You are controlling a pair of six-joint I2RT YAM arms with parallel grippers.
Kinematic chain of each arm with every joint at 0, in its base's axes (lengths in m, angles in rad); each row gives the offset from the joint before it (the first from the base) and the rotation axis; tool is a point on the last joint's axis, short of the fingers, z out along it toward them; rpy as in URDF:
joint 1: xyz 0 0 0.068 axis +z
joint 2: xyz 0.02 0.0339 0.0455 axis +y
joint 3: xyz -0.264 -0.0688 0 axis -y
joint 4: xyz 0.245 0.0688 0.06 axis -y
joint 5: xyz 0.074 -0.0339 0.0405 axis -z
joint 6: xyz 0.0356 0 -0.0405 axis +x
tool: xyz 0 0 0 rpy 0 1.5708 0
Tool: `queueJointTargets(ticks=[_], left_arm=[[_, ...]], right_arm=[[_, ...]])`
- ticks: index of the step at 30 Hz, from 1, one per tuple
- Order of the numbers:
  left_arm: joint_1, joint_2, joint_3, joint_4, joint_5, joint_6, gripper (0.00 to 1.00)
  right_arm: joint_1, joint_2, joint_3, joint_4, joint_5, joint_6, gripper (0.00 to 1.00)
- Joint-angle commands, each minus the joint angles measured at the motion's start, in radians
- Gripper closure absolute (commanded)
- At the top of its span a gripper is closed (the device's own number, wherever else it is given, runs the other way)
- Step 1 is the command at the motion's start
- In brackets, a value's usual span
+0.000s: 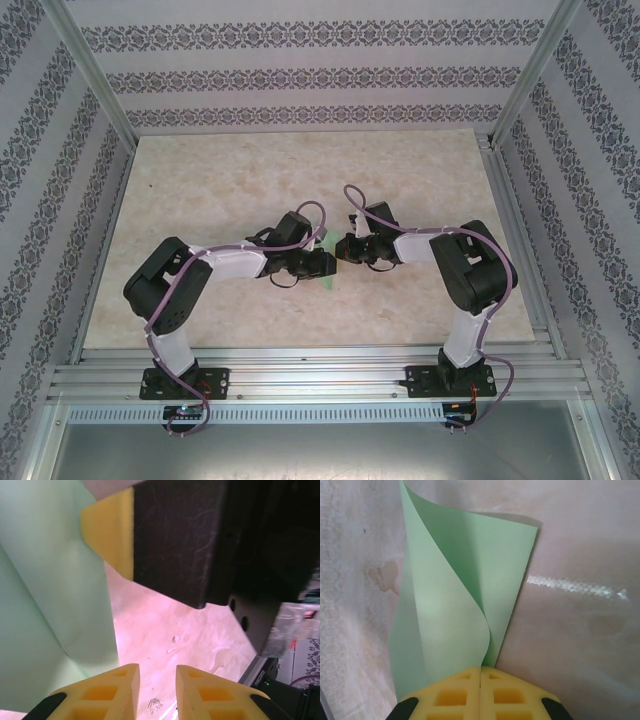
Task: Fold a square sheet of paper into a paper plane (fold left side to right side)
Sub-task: Fourth fold the wing at the center of the table.
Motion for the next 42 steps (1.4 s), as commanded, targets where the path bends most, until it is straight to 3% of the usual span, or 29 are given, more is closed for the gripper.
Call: queueJointTargets(ticks=[1, 42], left_arm=[[-0.02, 0.035, 0.018, 0.03, 0.015, 0.004, 0.74], [-0.028, 0.023, -0.178, 0.069, -0.057, -0.021, 0.78]], right_arm=[[0.015, 0.024, 0.016, -0.013, 0.016, -0.031, 0.97], [0.033, 0.002, 0.103, -0.082, 0.012, -0.053, 1.0]])
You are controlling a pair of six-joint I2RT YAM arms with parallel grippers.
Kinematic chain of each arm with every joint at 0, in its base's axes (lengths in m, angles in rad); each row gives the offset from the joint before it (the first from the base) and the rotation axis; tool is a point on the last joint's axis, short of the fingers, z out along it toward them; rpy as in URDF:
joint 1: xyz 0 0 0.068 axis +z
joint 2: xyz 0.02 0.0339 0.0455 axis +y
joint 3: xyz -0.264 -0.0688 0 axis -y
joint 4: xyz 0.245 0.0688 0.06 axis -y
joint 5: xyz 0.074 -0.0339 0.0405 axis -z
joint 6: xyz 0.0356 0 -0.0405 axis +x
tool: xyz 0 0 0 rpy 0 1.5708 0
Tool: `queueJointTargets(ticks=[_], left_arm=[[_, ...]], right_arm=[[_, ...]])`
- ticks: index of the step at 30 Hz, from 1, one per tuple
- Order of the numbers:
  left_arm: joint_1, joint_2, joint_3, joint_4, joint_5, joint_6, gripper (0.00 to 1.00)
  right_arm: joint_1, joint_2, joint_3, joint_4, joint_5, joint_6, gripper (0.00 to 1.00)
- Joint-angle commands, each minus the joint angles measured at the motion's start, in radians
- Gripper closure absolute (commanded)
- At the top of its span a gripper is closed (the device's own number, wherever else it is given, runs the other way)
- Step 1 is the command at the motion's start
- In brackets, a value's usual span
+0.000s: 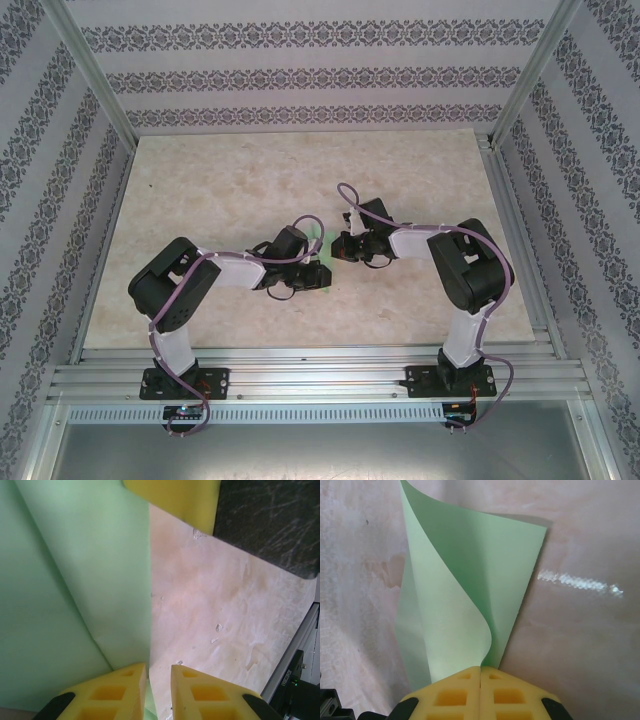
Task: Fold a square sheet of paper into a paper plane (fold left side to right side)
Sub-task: Fourth fold the wing at the center of the table.
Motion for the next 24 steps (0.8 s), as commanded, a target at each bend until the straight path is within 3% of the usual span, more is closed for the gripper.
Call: queueJointTargets(ticks=[1, 13, 24], left_arm=[[-0.016, 0.004, -0.049, -0.077, -0.028, -0.014, 0.78], [-0.015, 0.003, -0.072, -0.063, -0.031, -0.021, 0.8], [-0.013, -0.039, -0.085, -0.059, -0.029, -0.019, 0.8]], right_arm=[[0.014, -0.005, 0.034, 0.021, 0.005, -0.017, 1.0], [0.026, 0.064, 0.081, 0.024, 0.008, -0.014, 1.0], [0.042, 0.13, 0.155, -0.157, 0.115, -0.059, 0.99]])
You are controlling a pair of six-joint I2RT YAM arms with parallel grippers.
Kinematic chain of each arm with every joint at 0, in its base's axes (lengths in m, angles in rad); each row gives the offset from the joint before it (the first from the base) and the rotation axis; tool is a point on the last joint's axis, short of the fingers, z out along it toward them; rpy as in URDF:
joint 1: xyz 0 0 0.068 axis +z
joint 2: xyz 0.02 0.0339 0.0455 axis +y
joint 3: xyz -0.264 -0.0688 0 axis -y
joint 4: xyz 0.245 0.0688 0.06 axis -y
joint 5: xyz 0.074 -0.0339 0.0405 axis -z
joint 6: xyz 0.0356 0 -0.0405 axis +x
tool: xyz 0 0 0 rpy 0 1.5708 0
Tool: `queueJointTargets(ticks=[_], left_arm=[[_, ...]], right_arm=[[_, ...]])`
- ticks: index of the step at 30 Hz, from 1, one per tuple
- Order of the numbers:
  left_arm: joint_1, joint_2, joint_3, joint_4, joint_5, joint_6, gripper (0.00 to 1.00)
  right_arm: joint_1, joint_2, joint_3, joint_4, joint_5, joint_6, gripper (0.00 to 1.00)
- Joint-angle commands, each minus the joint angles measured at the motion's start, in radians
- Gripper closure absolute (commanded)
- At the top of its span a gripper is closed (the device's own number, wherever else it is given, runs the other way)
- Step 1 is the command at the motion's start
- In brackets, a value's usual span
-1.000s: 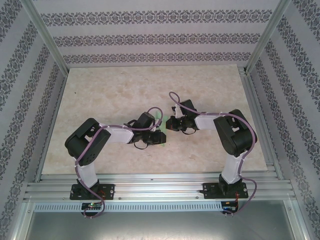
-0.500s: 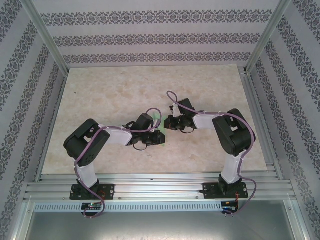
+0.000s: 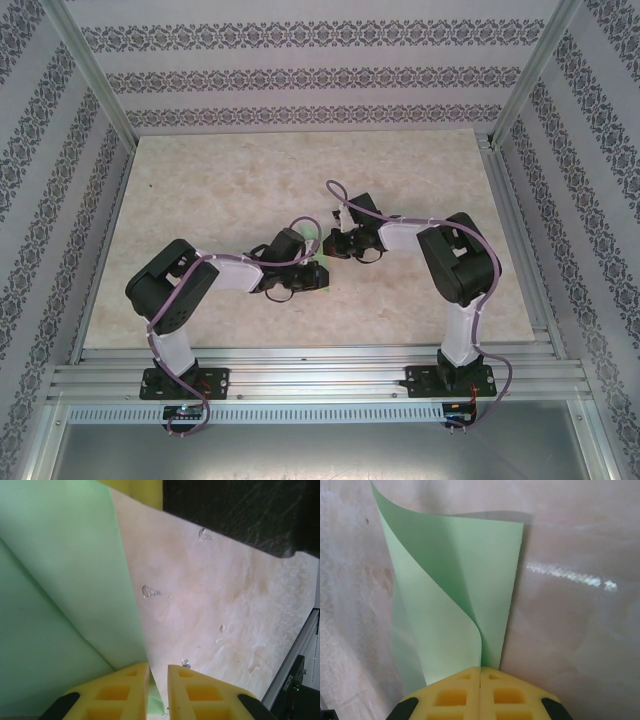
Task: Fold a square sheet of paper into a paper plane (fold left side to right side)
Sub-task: Fourth fold the wing at the center of the table.
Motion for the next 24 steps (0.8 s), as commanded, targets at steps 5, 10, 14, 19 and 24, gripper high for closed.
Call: queueJointTargets(ticks=[5, 10, 14, 19, 24], left_arm=[[0.023, -0.117, -0.046, -0.089, 0.037, -0.004, 0.72], [0.135, -0.25, -0.033, -0.142, 0.041, 0.01, 0.7], [0.205, -0.244, 0.007, -0.156, 0.051, 0.017, 0.73], [0.212, -0.135, 0.083, -0.103, 0.086, 0.002, 0.78], [0.206, -0.033, 0.125, -0.02, 0.127, -0.039, 0.81]], right_arm=[[0.016, 0.063, 0.05, -0.125, 0.139, -0.053, 0.99], [0.023, 0.071, 0.061, -0.135, 0.138, -0.058, 0.99], [0.029, 0.073, 0.067, -0.133, 0.135, -0.056, 0.99], [0.035, 0.073, 0.069, -0.131, 0.132, -0.053, 0.99], [0.037, 0.073, 0.07, -0.132, 0.13, -0.056, 0.99]])
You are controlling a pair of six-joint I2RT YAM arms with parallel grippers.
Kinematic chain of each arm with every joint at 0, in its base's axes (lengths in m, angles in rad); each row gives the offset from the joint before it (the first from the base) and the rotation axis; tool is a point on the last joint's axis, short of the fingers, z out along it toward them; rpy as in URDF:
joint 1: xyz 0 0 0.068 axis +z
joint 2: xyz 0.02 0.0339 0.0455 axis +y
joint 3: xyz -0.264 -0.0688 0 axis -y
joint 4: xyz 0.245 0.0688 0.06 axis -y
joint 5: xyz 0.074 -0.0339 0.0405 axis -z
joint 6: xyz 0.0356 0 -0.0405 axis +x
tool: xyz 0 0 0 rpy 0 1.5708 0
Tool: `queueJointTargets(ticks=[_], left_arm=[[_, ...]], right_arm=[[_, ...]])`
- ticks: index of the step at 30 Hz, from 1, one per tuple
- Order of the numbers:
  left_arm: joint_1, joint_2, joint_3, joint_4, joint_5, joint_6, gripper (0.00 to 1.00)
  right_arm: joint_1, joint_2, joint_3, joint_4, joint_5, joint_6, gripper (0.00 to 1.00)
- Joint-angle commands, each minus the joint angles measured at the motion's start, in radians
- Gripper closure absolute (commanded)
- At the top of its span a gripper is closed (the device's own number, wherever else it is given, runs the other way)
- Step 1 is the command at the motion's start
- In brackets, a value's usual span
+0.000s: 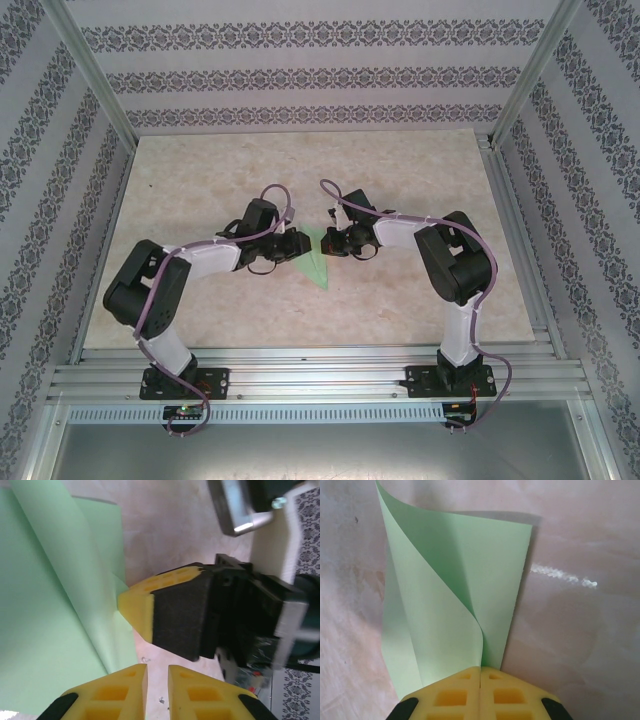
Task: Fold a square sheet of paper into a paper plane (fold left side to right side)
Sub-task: Fourth fold the wing at the center of the table.
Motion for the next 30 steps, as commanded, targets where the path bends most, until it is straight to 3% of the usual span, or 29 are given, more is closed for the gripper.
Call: queueJointTargets(ticks=[1, 11, 19, 30], left_arm=[[-0.009, 0.055, 0.04, 0.069, 0.047, -0.028, 0.81], [-0.036, 0.154, 0.073, 0.093, 0.049, -0.033, 0.82], [-0.037, 0.187, 0.083, -0.016, -0.028, 0.032, 0.82], [-0.036, 0.233, 0.052, -0.016, -0.084, 0.032, 0.85]], right_arm=[[0.014, 0.053, 0.001, -0.041, 0.077, -0.016, 0.99], [0.018, 0.053, 0.004, -0.051, 0.073, -0.019, 0.99], [0.021, 0.054, 0.008, -0.057, 0.076, -0.023, 0.98], [0.026, 0.053, 0.011, -0.056, 0.072, -0.024, 0.98]])
